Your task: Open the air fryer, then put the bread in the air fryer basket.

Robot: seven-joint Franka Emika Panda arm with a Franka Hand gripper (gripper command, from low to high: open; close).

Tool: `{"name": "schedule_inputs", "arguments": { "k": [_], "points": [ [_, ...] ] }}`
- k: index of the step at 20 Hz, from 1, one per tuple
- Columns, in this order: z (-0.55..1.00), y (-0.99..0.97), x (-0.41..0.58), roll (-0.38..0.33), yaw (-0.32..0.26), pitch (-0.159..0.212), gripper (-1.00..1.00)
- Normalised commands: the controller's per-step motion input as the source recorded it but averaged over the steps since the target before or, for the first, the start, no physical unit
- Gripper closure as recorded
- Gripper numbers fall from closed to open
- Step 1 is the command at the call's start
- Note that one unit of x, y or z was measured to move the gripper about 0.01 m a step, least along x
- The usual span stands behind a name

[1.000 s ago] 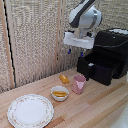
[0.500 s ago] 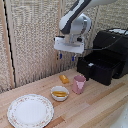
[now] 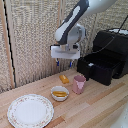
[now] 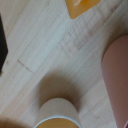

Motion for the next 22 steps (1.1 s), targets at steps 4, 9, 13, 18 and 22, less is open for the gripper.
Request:
{"name": "schedule_inputs", "arguments": {
  "k": [4, 9, 13, 18, 22],
  "points": [
    [-0.16, -0.01, 0.138, -0.171, 0.258, 0.050, -1.00],
    [-0.18, -0.14, 0.162, -0.112, 0.271, 0.004, -1.00],
    [-0.19, -0.25, 0.076, -0.068, 0.257, 0.001, -1.00],
    [-0.19, -0.23, 0.081, -0.036, 0.193, 0.000, -1.00],
    [-0.20, -0.08, 0.162, -0.010, 0.065, 0.001, -1.00]
  ]
}}
